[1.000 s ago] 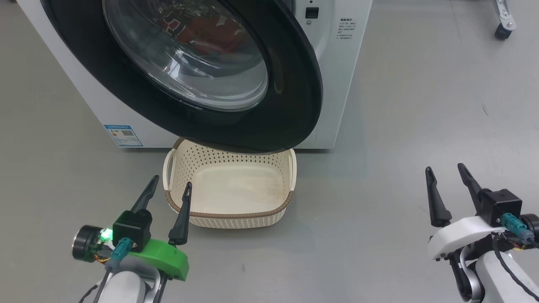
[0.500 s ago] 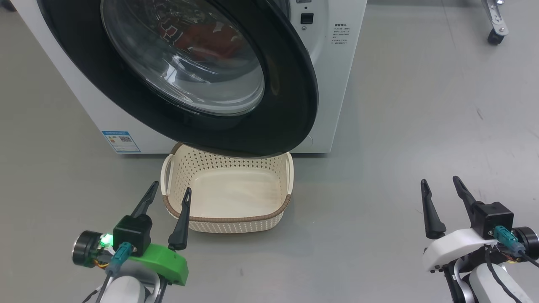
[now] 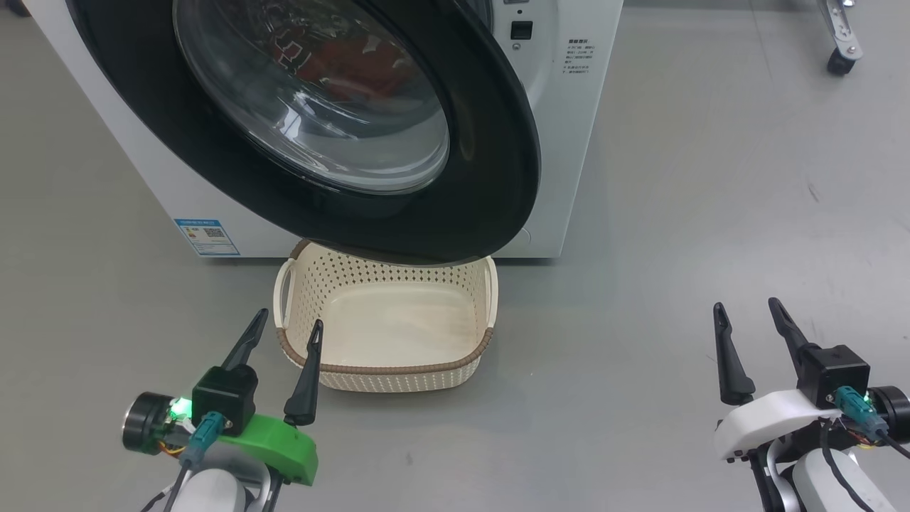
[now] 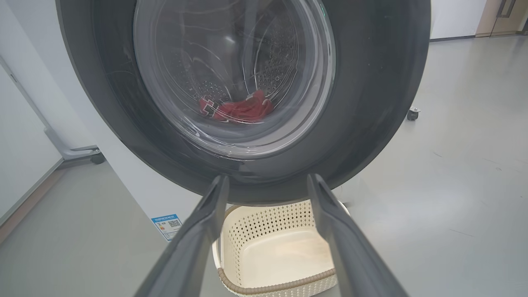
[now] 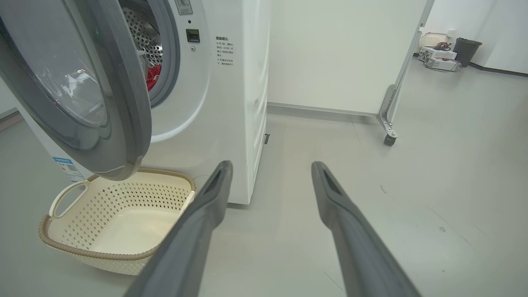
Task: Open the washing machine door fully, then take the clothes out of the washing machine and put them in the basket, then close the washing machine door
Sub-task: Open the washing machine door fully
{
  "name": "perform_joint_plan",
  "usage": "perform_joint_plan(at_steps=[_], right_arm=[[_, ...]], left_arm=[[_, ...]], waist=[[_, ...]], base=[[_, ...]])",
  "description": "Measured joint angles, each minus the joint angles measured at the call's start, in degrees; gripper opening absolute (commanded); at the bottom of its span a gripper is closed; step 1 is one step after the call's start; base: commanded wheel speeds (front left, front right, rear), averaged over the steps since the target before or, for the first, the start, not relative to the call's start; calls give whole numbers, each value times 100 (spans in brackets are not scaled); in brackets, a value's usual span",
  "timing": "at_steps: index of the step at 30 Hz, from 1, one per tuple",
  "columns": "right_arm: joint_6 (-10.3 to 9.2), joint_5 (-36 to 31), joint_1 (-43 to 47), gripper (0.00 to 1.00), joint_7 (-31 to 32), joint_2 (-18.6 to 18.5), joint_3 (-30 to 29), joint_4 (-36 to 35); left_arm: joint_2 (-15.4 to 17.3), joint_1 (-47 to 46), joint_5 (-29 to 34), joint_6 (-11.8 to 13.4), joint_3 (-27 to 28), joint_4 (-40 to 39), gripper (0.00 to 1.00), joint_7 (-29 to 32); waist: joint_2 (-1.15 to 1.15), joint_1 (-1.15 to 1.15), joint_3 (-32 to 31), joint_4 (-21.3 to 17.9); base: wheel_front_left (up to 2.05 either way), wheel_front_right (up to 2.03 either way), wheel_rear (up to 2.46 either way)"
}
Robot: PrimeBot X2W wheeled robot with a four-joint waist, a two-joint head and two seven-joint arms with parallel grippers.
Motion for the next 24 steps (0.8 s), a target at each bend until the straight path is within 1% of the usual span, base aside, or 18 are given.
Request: perform_joint_plan(at_steps=[2, 3, 4, 5, 10, 24], right_arm=[[-1, -12, 7, 100, 0, 4, -23, -18], [-1, -30, 7, 95, 0, 8, -34, -30], [-2, -43, 7, 40, 0, 14, -44, -42], [-3, -44, 7, 0, 0, 26, -53, -49], [-5, -44, 30, 0, 0, 85, -58, -53], [3, -12, 16, 0, 0, 94, -129, -109]], left_arm=[[0, 0, 4, 0, 0, -1, 100, 0], [0, 0, 9, 0, 1, -1, 100, 0], [0, 0, 10, 0, 2, -2, 100, 0], [0, 0, 10, 0, 3, -3, 100, 0], [0, 0, 37, 0, 8, -4, 100, 0], [-2, 0, 51, 1, 46, -51, 100, 0]], waist=[[0, 0, 4, 8], [0, 0, 7, 11], [0, 0, 10, 14], [0, 0, 12, 16], [0, 0, 17, 22], [0, 0, 74, 15]], base=[[0, 0, 0], [0, 0, 0], [0, 0, 0], [0, 0, 0], [0, 0, 0], [0, 0, 0]])
